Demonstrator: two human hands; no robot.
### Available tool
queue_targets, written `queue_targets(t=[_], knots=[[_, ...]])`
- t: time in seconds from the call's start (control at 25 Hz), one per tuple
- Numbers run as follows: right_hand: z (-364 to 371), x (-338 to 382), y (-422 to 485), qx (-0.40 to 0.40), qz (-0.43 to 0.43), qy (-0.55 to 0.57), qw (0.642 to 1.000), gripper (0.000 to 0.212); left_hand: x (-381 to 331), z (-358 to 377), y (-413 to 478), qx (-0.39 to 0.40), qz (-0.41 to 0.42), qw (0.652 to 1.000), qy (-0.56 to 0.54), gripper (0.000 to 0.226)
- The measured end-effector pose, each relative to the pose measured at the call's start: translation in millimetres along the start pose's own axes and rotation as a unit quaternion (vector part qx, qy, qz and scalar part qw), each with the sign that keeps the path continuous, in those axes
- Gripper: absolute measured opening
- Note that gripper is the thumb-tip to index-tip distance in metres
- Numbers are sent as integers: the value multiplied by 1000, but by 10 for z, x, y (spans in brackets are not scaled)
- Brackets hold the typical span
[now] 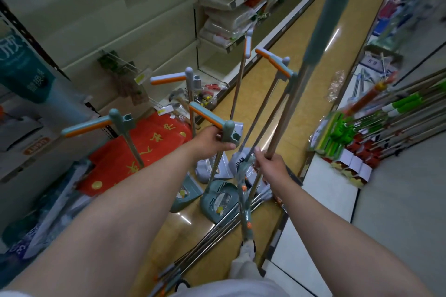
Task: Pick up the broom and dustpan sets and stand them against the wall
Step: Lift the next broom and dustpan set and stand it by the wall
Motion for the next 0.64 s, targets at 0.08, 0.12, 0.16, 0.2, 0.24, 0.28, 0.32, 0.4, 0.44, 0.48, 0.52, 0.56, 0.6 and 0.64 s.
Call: queue_targets(t=[0.08, 0.12, 0.16, 0.2, 0.24, 0.28, 0.32, 0.4, 0.44, 0.48, 0.52, 0.56, 0.6, 0.64], knots=[[-9, -45, 14, -14, 17, 13, 1000, 35, -113, -81, -57, 13, 24, 999, 17, 33], [-9, -98, 22, -20, 29, 13, 999, 36, -155, -126, -85, 17, 36, 999, 24, 33], [4, -157, 24, -24, 39, 12, 999, 37, -194, -174, -119, 22, 46, 998, 27, 33], [24, -211, 9, -26, 48, 12, 998, 38, -239, -214, -158, 23, 52, 998, 31, 33], [53, -243, -16, -24, 54, 18, 998, 38, -305, -251, -212, 25, 61, 997, 31, 34], [86, -253, -41, -21, 56, 28, 998, 36, -388, -306, -258, 16, 73, 997, 30, 36], [116, -239, -62, -19, 53, 39, 998, 35, -506, -353, -314, 7, 92, 996, 21, 38], [163, -153, -101, -24, 32, 48, 998, 36, -753, -479, -422, -28, 135, 990, -9, 34], [176, -78, -125, -29, 16, 41, 999, 37, -869, -538, -486, -47, 147, 988, -30, 22], [190, 12, -145, -32, 1, 29, 999, 38, -965, -585, -548, -59, 153, 985, -46, 12], [213, 103, -161, -30, -13, 17, 999, 38, -1050, -627, -622, -67, 158, 984, -50, 14], [245, 195, -178, -23, -29, 10, 999, 36, -1118, -665, -701, -73, 167, 982, -42, 19], [278, 298, -206, -12, -47, 6, 999, 33, -1160, -685, -767, -69, 176, 981, -33, 22], [313, 413, -240, -1, -66, 6, 998, 31, -1187, -699, -826, -62, 185, 980, -28, 22]])
Point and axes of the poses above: each hand's wrist, its own y-axis towards the middle knuckle, its own z-axis out of the palm, x = y × z, the point moved 8 cm from there along y, towards the middle knuckle, and after that the axes turned 3 degrees about -x, right-handed, at the moved point
